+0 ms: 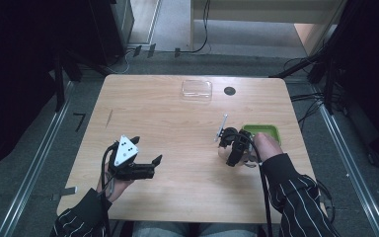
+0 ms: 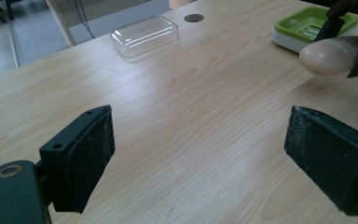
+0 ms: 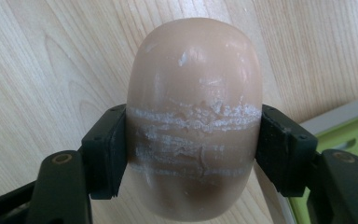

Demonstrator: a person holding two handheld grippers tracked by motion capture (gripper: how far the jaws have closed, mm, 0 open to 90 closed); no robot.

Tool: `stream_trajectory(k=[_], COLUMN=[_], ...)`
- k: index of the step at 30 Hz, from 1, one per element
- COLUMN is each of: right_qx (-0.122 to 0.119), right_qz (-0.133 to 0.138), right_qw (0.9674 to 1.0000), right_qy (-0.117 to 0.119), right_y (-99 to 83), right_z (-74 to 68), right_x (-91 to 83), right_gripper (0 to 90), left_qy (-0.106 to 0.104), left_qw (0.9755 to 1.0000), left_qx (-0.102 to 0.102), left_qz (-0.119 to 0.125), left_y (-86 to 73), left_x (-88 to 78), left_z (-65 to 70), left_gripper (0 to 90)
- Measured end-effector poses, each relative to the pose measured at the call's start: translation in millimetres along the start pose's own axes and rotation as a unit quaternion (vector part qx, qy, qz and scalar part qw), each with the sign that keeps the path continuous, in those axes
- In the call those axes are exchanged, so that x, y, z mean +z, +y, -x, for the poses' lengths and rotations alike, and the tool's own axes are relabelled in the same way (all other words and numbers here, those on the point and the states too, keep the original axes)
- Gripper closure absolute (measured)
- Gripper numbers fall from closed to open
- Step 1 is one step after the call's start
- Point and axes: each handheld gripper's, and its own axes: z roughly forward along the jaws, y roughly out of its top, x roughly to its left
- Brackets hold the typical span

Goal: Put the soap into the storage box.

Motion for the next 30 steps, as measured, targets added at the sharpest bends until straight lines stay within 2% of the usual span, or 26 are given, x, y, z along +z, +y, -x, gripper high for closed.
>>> stream_trajectory(k=[10, 13, 30], right_qx=[-0.014, -0.017, -0.014], right_qz=[-0.009, -0.004, -0.01], right_qw=[0.9999, 0.9999, 0.9999], right_qy=[-0.001, -0.001, -0.002], right_y=[-7.8, -11.4, -29.2], right_z=[0.9, 3.8, 18.4], right_x=[-8.2, -9.9, -15.4], right_gripper=[33.7, 33.7, 33.7], left_qy=[-0.001, 0.0, 0.0], left_qw=[1.0, 1.0, 1.0], left_qx=[0.005, 0.005, 0.007], left_qz=[0.001, 0.0, -0.003], left_y=[0.5, 0.5, 0.8], left_x=[-2.2, -1.7, -1.3], left_z=[2.1, 2.0, 2.9], left_gripper=[8.8, 8.8, 8.8])
